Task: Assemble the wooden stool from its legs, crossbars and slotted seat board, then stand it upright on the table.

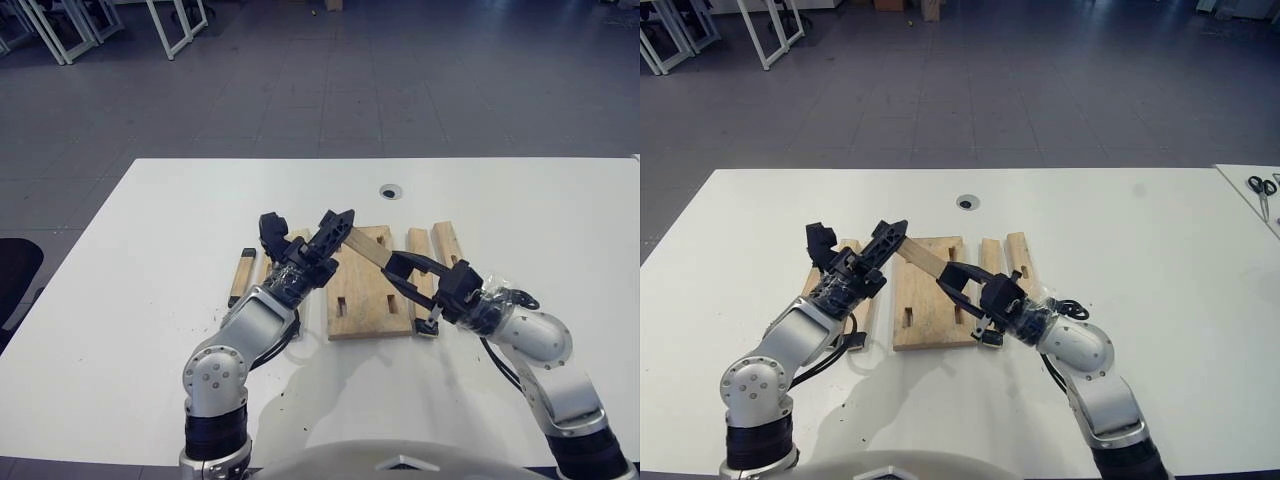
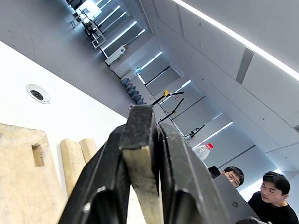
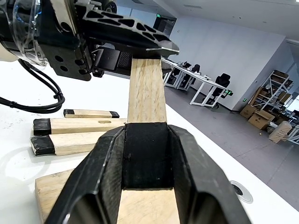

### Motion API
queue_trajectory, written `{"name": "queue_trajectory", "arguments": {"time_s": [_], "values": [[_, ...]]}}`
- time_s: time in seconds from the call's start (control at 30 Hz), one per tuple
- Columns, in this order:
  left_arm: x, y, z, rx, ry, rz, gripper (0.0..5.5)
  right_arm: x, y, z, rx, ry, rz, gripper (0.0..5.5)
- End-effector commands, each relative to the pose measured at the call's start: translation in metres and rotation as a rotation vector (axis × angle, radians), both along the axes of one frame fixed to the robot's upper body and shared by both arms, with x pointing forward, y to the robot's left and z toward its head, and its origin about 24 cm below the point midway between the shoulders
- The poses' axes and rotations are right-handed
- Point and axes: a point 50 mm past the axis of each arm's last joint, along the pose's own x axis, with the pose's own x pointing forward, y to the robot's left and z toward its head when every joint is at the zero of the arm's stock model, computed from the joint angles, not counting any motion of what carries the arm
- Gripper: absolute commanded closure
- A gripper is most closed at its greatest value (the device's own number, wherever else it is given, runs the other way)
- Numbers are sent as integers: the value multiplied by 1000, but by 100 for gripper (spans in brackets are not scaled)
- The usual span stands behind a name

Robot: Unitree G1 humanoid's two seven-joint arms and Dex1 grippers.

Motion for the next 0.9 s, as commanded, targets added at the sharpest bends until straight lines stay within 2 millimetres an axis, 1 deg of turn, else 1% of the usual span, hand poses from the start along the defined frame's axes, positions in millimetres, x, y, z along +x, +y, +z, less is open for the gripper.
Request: {"name": "queue_trajectory", "arguments": {"time_s": [0.03, 0.17, 0.2, 0.27, 0.3, 0.33, 0.4, 0.47, 0.53, 0.57, 0.63, 0.73, 0.8, 0.9], "values": [[-2, 0, -10, 54, 33, -12, 495, 0, -1, 2, 0, -5, -7, 422], [2, 6, -14, 72, 53, 26, 499, -1, -1, 1, -1, 8, 2, 422], [3, 8, -16, 82, 63, 43, 499, 0, -2, 0, -6, 17, -8, 385], [6, 12, -19, 90, 81, 82, 507, 1, -3, -2, -20, 33, -21, 356], [8, 15, -20, 88, 86, 106, 507, 2, -4, -3, -24, 40, -25, 333], [9, 18, -19, 84, 87, 126, 507, 2, -4, -4, -26, 40, -28, 321], [13, 27, -15, 89, 60, 169, 507, 2, -6, -5, -41, 31, -43, 282], [18, 47, -7, 146, 2, 287, 507, 4, -10, -9, -82, 13, -98, 241], [23, 71, -5, 310, -35, 455, 507, 8, -15, -16, -146, 16, -173, 238], [24, 83, -7, 423, -47, 542, 508, 9, -17, -20, -159, 29, -204, 238], [24, 97, -11, 577, -62, 647, 508, 10, -19, -24, -160, 52, -237, 238], [21, 104, -27, 696, -20, 712, 508, 11, -21, -26, -173, 61, -244, 238], [19, 106, -35, 719, 2, 725, 508, 10, -21, -26, -176, 64, -244, 238], [15, 105, -47, 707, 32, 723, 508, 11, -21, -26, -157, 80, -243, 238]]}}
